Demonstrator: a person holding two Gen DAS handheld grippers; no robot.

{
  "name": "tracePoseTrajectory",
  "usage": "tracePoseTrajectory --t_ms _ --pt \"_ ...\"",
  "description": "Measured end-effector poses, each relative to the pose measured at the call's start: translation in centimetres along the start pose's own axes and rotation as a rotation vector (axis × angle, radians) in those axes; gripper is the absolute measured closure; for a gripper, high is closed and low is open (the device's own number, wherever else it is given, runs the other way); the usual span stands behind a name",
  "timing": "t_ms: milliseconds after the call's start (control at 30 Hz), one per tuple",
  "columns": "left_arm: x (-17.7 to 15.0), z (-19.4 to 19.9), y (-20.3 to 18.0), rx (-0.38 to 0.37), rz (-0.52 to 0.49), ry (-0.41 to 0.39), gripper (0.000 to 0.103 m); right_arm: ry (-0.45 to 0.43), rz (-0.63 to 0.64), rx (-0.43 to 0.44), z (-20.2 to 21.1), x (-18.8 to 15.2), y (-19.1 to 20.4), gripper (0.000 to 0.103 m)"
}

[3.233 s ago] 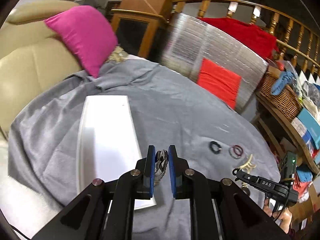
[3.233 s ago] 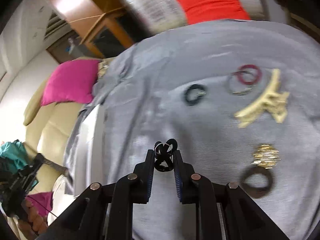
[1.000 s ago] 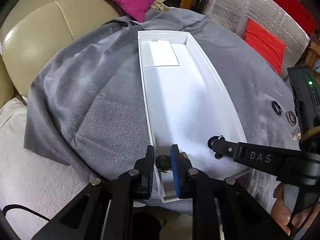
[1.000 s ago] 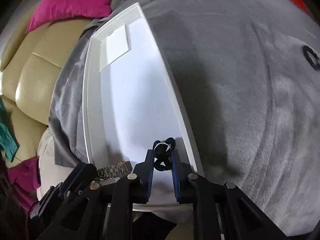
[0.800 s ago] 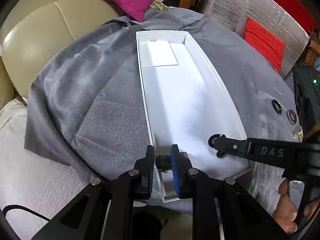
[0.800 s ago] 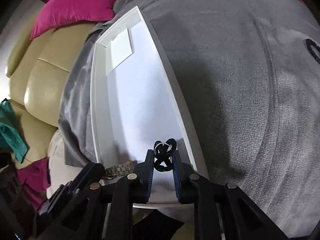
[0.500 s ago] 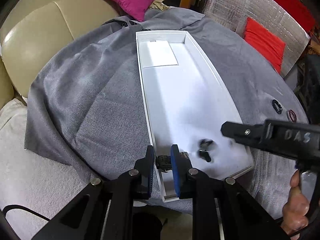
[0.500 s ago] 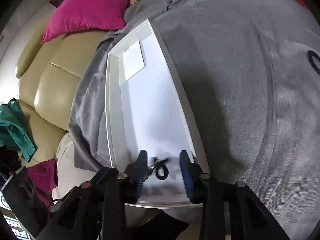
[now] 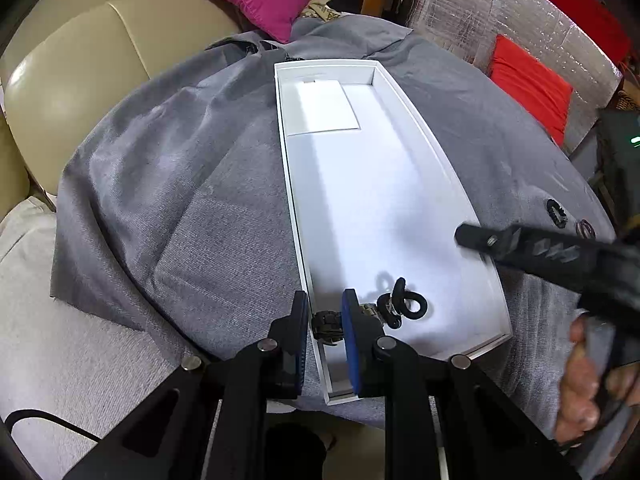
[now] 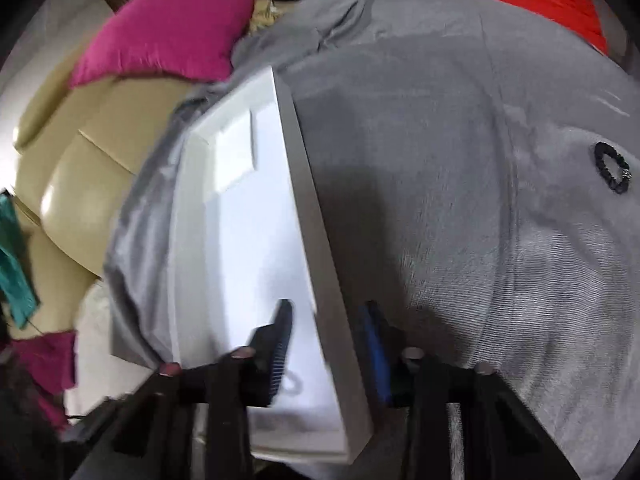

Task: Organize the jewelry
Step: 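Open the right tool over the box while the left tool lowers the watch in and opens, then move both open tools back over the remaining jewelry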

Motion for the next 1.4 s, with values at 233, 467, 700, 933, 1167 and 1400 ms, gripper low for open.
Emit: tracePoseTrajectory --t_ms 233,467,700,933,1167,1400 --pt "0.1 -0.1 0.4 0.021 -0.006 -0.005 0.082 -0.048 -0.049 0.007 0.2 -1.5 0.0 0.089" --pt "0.1 -1.1 0.8 0.053 -0.018 0.027 0.075 -0.092 -0.178 0.036 1.4 -5.3 -1.8 0.09" --pt "-0.4 -1.5 -1.1 0.043 -0.09 0.049 0.075 -0.128 -0.286 0.066 3.2 -8.7 -3.5 0.09" --pt "-0.2 -1.4 -3.8 0.041 -0.165 0.023 0.077 -0.151 -0.332 0.079 4.8 -9.9 -4.6 0.089" --pt "0.3 -1.5 -4.8 0.02 -0.154 0.028 0.077 -0.138 -0.358 0.103 5.2 -9.6 -6.1 0.087" --pt "-0.1 0.6 -4.8 0.001 -0.131 -0.032 0.077 -0.173 -0.33 0.261 8.1 -9.4 -6.6 0.063"
Point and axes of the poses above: each gripper's, at about its wrist camera, not at the fingertips, and z roughly against the way its jaws point, y to its left, x to its top, the point moved 1 cm from there along -z, roughly the way its jaws point, and after that the axes turned 7 degrees about x, right-handed, at the moved point
